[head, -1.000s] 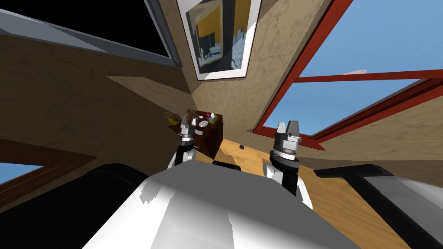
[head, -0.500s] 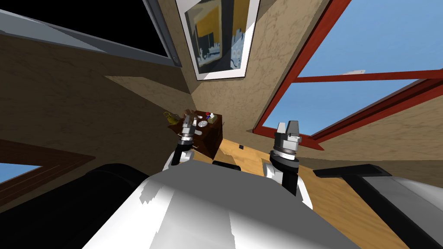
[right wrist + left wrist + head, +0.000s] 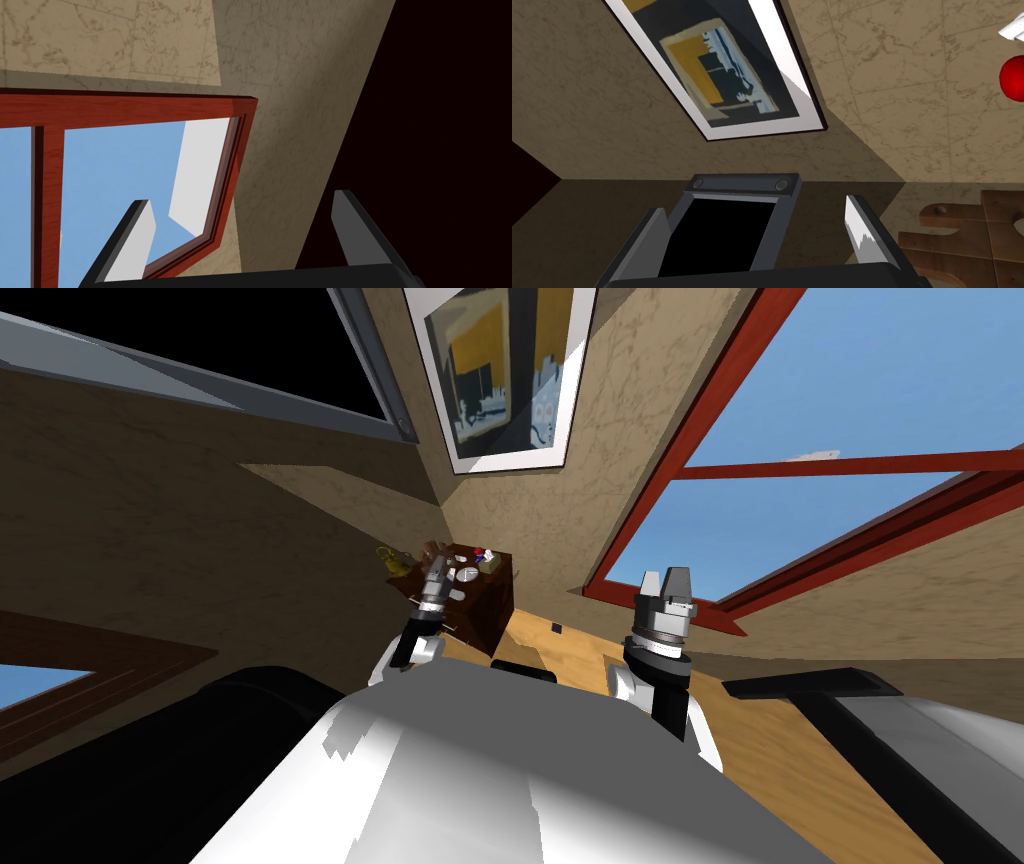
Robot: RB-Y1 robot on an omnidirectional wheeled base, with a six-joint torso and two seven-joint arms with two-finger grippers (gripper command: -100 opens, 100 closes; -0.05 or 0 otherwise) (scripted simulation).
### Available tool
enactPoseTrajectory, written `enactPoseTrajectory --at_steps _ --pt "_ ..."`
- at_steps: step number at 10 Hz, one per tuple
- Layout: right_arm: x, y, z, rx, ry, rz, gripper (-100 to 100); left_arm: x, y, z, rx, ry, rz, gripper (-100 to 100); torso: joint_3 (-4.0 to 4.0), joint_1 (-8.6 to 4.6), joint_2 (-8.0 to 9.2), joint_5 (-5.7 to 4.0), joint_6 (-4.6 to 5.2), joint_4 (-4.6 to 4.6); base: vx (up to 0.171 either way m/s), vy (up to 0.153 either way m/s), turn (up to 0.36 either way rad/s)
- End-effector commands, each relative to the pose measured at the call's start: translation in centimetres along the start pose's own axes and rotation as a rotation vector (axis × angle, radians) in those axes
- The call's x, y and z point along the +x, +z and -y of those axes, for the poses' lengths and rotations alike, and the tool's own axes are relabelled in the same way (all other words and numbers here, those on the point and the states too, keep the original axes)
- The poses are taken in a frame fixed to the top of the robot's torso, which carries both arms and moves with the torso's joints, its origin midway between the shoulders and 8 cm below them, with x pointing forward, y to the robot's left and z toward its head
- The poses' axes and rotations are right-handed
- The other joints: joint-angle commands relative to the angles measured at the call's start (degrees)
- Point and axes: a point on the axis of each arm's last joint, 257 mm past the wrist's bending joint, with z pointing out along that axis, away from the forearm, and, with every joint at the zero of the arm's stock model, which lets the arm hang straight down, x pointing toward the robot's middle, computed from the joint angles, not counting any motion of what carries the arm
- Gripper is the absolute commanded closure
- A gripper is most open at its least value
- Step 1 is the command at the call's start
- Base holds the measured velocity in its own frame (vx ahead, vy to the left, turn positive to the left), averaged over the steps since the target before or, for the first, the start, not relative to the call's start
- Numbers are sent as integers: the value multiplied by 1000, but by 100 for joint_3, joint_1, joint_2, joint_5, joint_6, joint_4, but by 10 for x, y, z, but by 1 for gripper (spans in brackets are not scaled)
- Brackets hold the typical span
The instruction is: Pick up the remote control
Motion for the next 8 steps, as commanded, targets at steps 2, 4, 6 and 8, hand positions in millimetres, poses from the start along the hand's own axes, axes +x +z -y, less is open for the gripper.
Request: enactPoseTrajectory --at_steps 2,4,6,8 --pt "0 0 0 0 0 0 0 -2 -1 -13 -67 33 -16 -100 1 -2 2 0 0 0 3 -33 2" --pt "0 0 0 0 0 0 0 -3 -2 -23 -119 61 -28 -100 1 -1 1 0 0 0 6 -33 1" --pt "0 0 0 0 0 0 0 -4 -3 -30 -160 88 -40 -100 2 5 3 1 0 1 2 -18 0" --pt "0 0 0 0 0 0 0 -5 -5 -38 -207 116 -52 -100 1 2 1 0 0 0 7 -32 2"
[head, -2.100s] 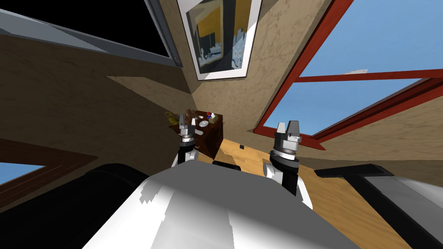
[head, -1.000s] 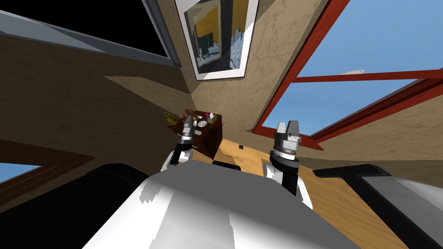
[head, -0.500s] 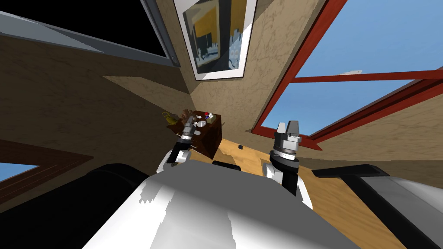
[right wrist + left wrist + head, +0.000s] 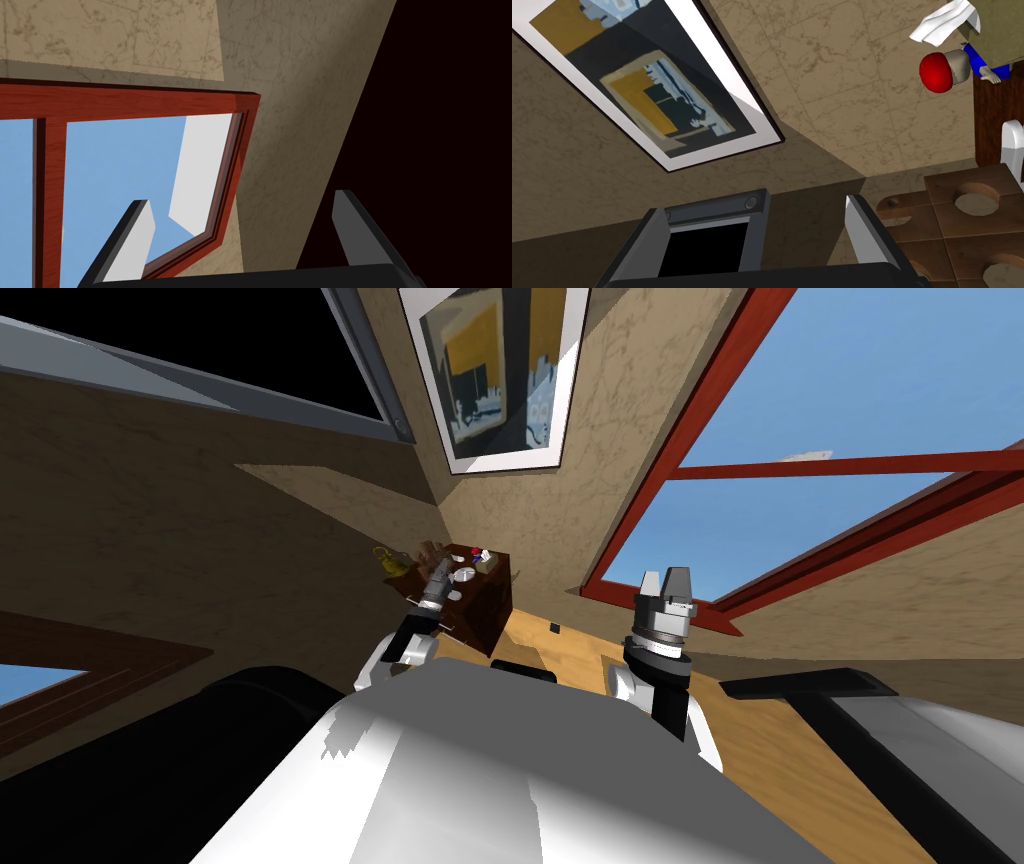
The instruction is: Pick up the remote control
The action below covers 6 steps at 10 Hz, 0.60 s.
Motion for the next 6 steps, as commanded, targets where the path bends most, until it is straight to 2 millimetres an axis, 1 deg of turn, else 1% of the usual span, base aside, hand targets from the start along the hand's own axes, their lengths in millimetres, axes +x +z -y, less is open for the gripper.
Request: enactPoseTrajectory --at_steps 1,2,3,5,6 --pt "0 0 0 0 0 0 0 1 -2 -11 -49 15 -8 -100 0 0 0 0 0 0 6 -32 3" --pt "0 0 0 0 0 0 0 -1 -3 -12 -68 42 -17 -100 0 1 1 0 0 0 9 -38 0" --pt "0 0 0 0 0 0 0 0 -3 -20 -100 42 -20 -100 0 -2 0 0 0 0 9 -33 1" --pt "0 0 0 0 0 0 0 -1 -5 -26 -137 69 -31 -100 0 7 1 1 0 0 5 -16 0" --pt "0 0 0 0 0 0 0 -1 -6 -33 -163 69 -33 -100 0 5 1 1 0 0 9 -23 2"
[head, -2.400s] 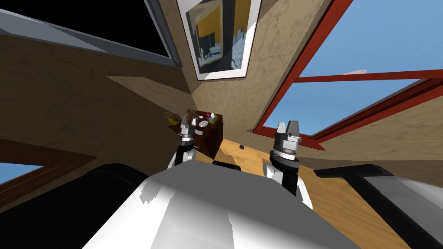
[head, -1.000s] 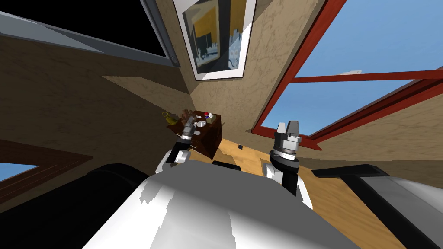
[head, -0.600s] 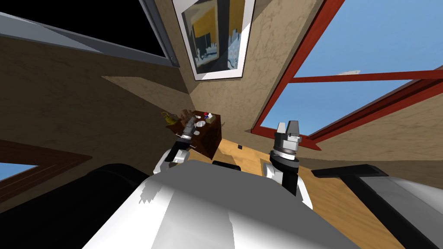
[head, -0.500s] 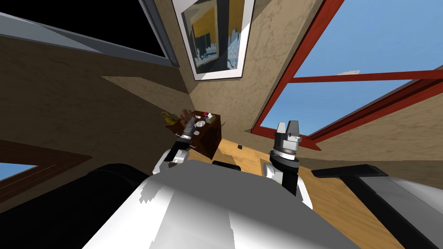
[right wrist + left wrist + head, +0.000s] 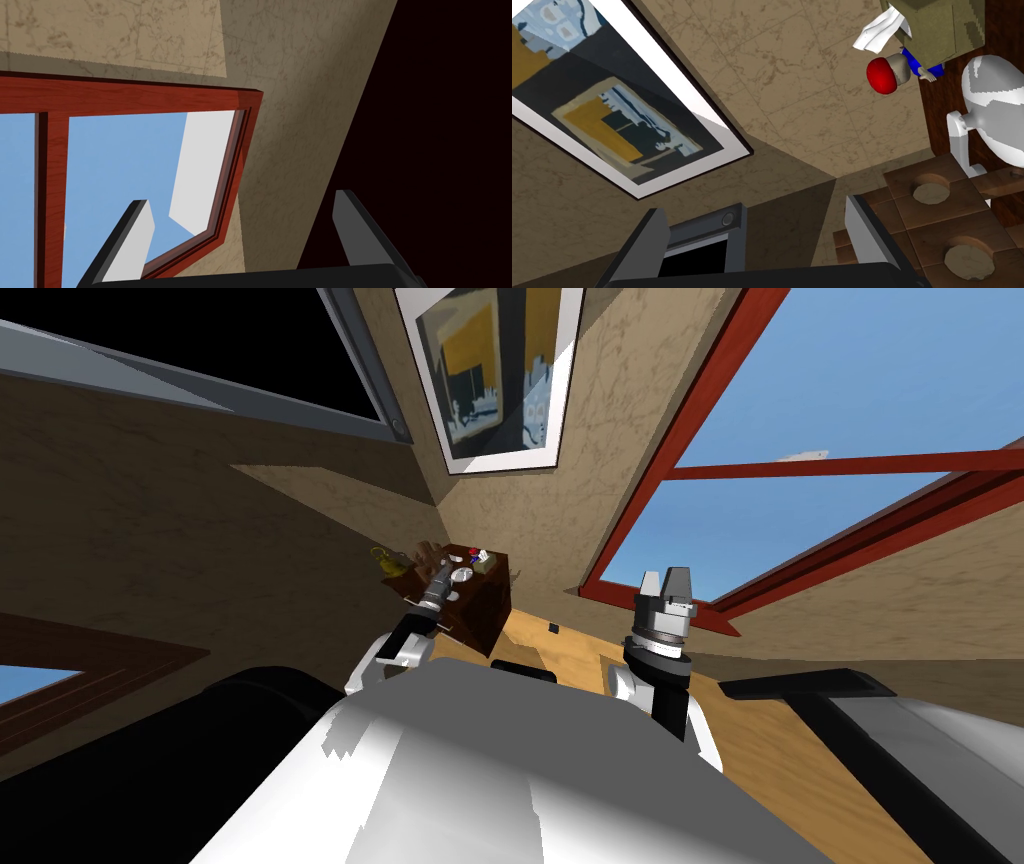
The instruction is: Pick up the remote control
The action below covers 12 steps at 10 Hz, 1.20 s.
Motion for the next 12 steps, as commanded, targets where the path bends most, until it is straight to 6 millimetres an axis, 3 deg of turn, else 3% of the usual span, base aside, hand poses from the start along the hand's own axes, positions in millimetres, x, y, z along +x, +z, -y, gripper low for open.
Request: enactPoseTrajectory --at_steps 1,12 --pt "0 0 0 0 0 0 0 1 0 -7 -30 5 -5 -100 0 0 0 0 0 0 7 -10 2" --pt "0 0 0 0 0 0 0 -5 -11 -53 -263 112 -57 -100 -2 4 -4 1 0 -1 14 -16 -1"
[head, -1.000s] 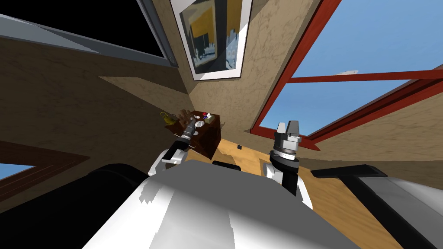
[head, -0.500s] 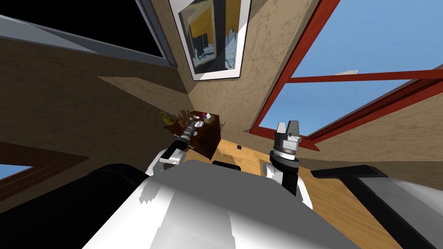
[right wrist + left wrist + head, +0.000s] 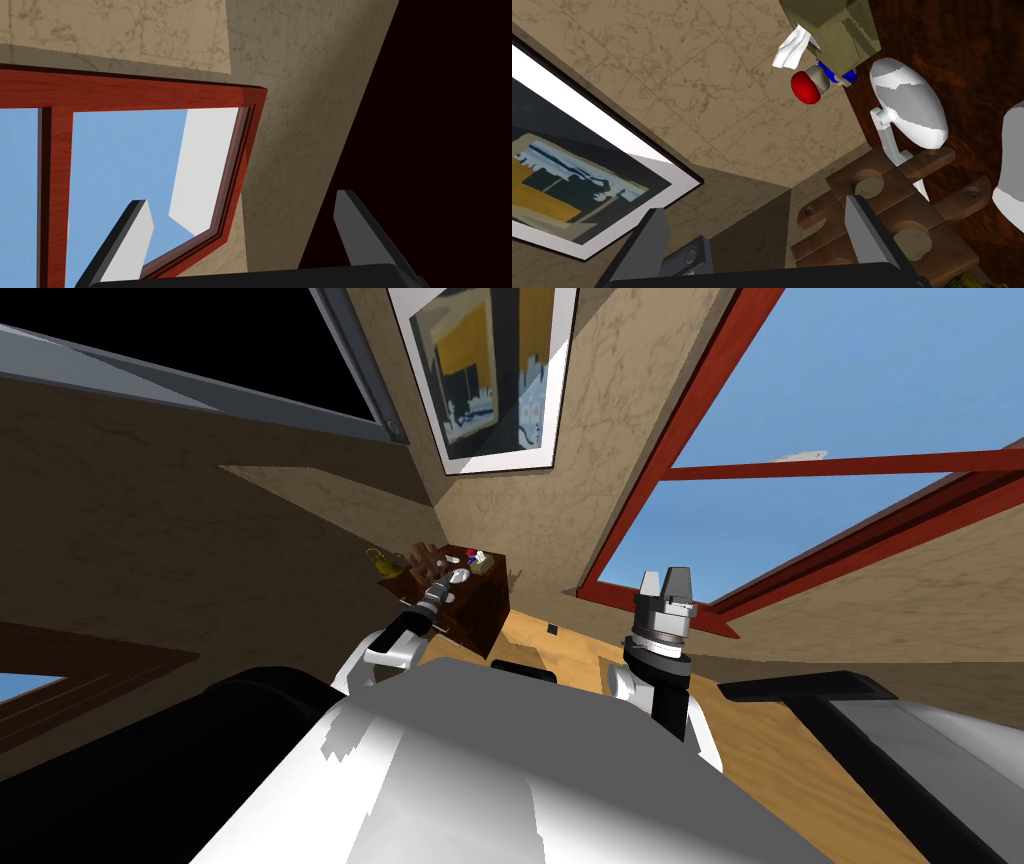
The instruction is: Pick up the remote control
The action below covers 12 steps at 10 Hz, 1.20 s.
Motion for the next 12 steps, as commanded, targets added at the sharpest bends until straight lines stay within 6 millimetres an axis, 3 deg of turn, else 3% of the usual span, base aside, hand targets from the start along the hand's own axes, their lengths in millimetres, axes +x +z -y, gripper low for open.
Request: enactPoseTrajectory --at_steps 1,12 --pt "0 0 0 0 0 0 0 1 -1 -7 -30 4 -6 -100 0 0 0 0 0 0 11 -7 2" --pt "0 0 0 0 0 0 0 -8 -11 -64 -279 94 -58 -100 -3 5 -6 1 0 -1 25 -6 -4"
